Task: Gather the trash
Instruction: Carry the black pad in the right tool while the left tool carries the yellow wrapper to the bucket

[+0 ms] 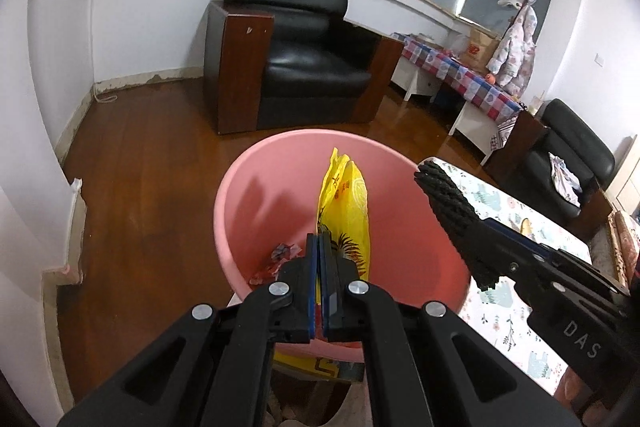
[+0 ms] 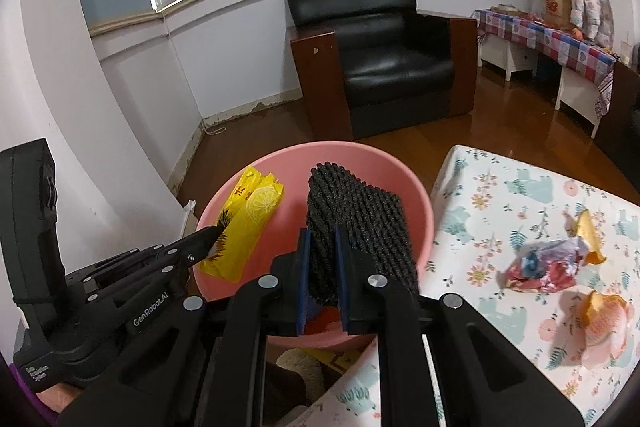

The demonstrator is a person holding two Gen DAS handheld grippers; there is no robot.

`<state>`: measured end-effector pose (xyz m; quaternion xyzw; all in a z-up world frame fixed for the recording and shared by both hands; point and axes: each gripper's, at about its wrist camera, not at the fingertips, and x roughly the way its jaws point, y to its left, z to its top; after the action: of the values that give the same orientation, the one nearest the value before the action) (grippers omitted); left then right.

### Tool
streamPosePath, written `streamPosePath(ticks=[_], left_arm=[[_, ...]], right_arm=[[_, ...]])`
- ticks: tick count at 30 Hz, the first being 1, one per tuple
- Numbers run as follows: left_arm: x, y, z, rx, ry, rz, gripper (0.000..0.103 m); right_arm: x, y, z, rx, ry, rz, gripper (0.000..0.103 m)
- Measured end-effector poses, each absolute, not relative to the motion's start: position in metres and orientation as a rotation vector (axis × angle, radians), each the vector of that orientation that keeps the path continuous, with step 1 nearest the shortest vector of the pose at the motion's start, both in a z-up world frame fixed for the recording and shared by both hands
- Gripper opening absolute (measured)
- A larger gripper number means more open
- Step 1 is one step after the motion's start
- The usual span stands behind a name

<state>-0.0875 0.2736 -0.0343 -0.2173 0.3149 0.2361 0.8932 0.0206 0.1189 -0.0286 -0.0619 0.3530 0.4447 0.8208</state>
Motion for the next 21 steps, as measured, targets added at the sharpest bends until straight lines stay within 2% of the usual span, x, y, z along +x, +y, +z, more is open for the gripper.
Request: streamPosePath(ticks=[21], left_arm=[[-0.076, 0.297, -0.055, -0.497, 0.686, 0.501, 0.002]], right_arm=[[0.023, 0.152, -0.050, -0.140, 0.811, 1.003, 0.013]])
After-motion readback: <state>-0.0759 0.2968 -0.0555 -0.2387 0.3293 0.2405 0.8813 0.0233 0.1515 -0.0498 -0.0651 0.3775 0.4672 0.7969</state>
